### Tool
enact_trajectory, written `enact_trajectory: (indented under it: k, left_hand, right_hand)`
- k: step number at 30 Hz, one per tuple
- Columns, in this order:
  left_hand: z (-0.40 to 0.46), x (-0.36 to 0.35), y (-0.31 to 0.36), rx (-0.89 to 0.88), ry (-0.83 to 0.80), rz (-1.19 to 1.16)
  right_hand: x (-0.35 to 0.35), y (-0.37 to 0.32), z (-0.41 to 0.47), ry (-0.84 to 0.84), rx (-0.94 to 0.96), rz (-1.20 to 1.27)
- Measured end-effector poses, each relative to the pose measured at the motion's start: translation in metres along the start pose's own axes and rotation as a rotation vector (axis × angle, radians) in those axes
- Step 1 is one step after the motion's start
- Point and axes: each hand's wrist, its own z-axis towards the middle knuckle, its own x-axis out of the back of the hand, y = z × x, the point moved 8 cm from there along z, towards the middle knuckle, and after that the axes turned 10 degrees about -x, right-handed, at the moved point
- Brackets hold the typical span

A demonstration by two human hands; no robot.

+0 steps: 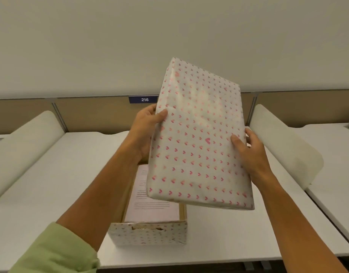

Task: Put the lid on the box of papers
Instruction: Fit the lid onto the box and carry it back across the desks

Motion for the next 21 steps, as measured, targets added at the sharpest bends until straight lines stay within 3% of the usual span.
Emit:
enact_trajectory:
  k: [5,11,21]
  left_hand:
    - [0.012,0.068,0.000,-0.073,0.014,0.216]
    - [0.023,0.140,-0.033,-0.039,0.073,0.443]
    - [0.019,0.214,-0.125,0.199,0.083,0.491]
  right_hand:
    - [-0.061,-0.012,-0.014,-0.077,0.018,-0.013]
    - [-0.138,-0.003,-0.028,-0.157,-0.070,-0.033]
    - [-0.205,0.039,-0.030,-0.202,-0.259,-0.240]
